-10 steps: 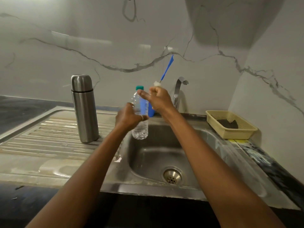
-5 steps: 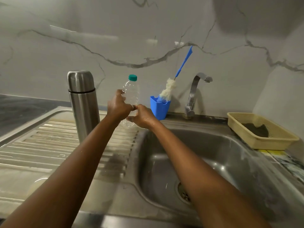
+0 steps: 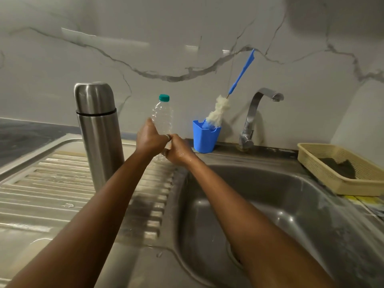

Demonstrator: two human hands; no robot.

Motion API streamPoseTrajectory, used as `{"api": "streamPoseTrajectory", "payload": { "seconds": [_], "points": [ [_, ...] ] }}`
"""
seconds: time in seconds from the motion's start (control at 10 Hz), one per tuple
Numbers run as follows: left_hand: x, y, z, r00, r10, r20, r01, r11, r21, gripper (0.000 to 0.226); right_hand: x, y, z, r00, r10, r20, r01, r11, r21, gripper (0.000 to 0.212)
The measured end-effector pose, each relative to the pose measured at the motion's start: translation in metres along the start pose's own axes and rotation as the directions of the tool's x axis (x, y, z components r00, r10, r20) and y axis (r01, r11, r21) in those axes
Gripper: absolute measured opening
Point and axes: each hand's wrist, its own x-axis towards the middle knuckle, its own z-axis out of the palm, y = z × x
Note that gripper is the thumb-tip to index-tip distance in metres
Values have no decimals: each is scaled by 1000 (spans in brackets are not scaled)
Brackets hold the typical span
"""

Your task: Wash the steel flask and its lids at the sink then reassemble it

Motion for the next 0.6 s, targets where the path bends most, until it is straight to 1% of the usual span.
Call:
{"api": "streamPoseTrajectory", "payload": {
  "seconds": [0.1,0.2,0.3,0.4,0.6],
  "points": [
    [-1,-3,1,999,-32,7,32,999,-9,58,-7,-1,-3,1000,-5,8,5,1000,11,47],
    [-1,-2,0,998,-58,16,58,998,-24,60,-10,-5,-7,999,31,22,-33,996,81,42],
    [-2,5,1,997,-78,11,78,996,-32,62,-5,-8,-11,998,57,11,-58,995,84,35],
    [-4,11,-1,994,-108,10,108,993,-49,69,-4,-11,-12,999,48,-4,-47,998,30,31],
    [-13,10,-5,985,-173,-1,173,984,-38,83,-11,-13,-21,996,85,-14,-85,996,-37,47]
  ]
}}
